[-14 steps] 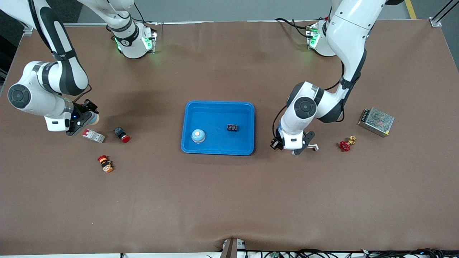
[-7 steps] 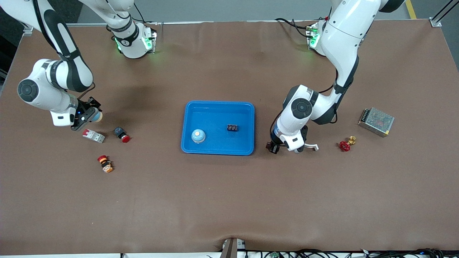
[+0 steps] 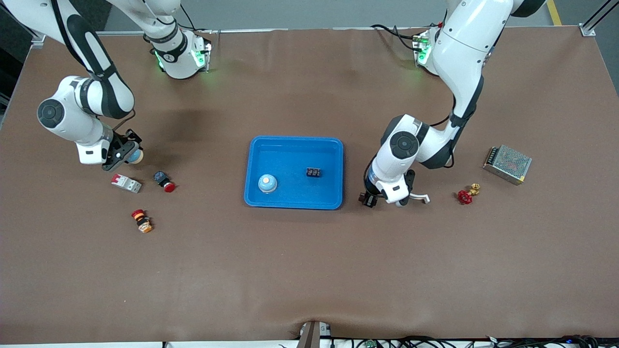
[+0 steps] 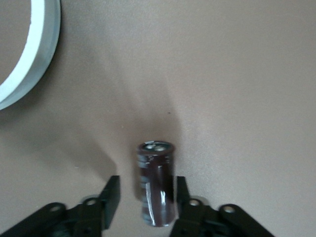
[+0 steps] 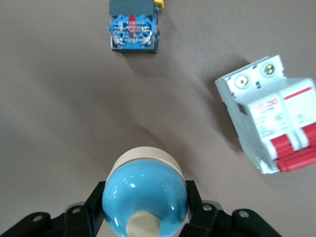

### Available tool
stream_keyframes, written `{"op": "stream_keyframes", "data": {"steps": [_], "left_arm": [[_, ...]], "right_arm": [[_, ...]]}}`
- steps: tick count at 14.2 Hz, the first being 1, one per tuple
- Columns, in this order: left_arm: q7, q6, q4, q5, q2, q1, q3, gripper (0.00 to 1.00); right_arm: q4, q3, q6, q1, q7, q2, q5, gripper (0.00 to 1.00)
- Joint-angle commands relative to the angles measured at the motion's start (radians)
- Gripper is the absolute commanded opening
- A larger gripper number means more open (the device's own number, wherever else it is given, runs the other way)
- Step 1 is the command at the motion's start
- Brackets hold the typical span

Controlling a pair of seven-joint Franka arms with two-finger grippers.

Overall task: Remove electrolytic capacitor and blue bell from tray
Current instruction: 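Set the capacitor beside the white arc while the right gripper lowers the bell, then release the bell near the red buttons while the left gripper returns to the tray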

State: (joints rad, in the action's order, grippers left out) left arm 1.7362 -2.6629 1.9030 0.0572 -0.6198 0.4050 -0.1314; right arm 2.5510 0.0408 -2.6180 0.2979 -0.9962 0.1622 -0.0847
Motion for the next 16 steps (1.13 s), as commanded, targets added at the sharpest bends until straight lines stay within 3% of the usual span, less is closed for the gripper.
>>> {"op": "stream_keyframes", "data": {"steps": [1,5,9,10,11,12,16], "left_arm": [[0.028,0.096,-0.022,0.027,0.044,0.000,-0.011,1.00],[0.144,0.216,-0.100,-0.007,0.068,0.003,-0.059,1.00],[0.327,0.227,-0.162,-0.005,0.037,0.067,-0.068,1.00],[0.362,0.227,-0.168,-0.005,0.029,0.083,-0.068,1.00],[0.397,0.227,-0.177,-0.005,0.016,0.101,-0.068,1.00],[0.428,0.227,-0.188,0.000,0.002,0.118,-0.068,1.00],[0.520,0.210,-0.196,0.007,-0.031,0.184,-0.065,1.00]], "right_arm": [[0.049,0.019,-0.062,0.038,-0.009,0.003,-0.020,0.32],[0.061,0.019,-0.103,0.044,-0.009,0.025,-0.020,0.32],[0.064,0.019,-0.113,0.046,-0.009,0.030,-0.020,0.32],[0.064,0.019,-0.111,0.047,-0.010,0.030,-0.020,0.47],[0.061,0.021,-0.111,0.058,-0.012,0.030,-0.020,0.92],[0.058,0.021,-0.111,0.069,-0.013,0.030,-0.020,1.00],[0.051,0.022,-0.080,0.098,-0.052,-0.001,-0.020,1.00]]}}
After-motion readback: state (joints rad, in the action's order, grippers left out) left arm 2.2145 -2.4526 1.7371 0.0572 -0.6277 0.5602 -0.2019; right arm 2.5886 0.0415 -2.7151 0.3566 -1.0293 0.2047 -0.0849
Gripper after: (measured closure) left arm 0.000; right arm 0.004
